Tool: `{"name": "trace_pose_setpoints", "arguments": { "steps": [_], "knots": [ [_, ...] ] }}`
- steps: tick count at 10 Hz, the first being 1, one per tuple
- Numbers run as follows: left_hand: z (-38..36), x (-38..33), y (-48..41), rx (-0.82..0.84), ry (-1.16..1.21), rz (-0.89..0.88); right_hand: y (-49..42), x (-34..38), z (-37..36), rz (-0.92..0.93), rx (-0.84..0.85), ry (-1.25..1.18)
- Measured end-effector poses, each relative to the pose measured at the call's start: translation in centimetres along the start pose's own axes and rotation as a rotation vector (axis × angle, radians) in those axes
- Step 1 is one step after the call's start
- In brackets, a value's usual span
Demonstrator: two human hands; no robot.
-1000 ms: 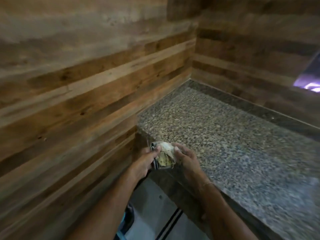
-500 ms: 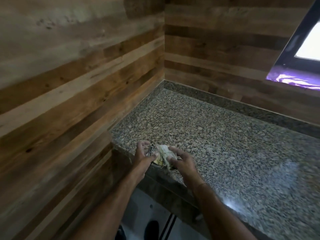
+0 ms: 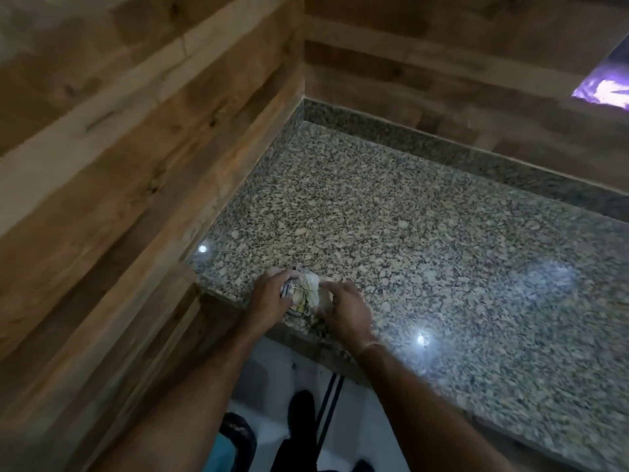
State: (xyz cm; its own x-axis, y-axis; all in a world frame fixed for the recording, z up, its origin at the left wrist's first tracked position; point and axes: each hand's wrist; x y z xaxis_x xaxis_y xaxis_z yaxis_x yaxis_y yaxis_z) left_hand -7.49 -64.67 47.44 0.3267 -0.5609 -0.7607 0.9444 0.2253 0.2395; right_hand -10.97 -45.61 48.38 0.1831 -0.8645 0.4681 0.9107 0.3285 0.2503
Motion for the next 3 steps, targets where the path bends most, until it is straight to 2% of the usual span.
{"name": "trace_pose_setpoints", "arguments": {
  "steps": [1, 2, 3],
  "knots": [
    [-0.3, 1.7, -0.7, -0.015, -0.119, -0.009, -0.3, -0.4, -0.9, 0.049, -0.053, 0.108],
    [-0.2, 2.3, -0.7, -0.047, -0.164, -0.049, -0.1, -0.3, -0.4, 0.060, -0.039, 0.059],
    [-0.4, 1.6, -0.9, -0.115, -0.191, -0.078, 0.2, -1.3, 0.8, 0.030, -0.084, -0.089]
  ]
}}
Point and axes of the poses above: each hand's wrist, its own y-axis away from the middle knuckle, its own z-axis out of the back of the hand, x = y × z, and after that the axes turned 9 degrees about y, right-handed
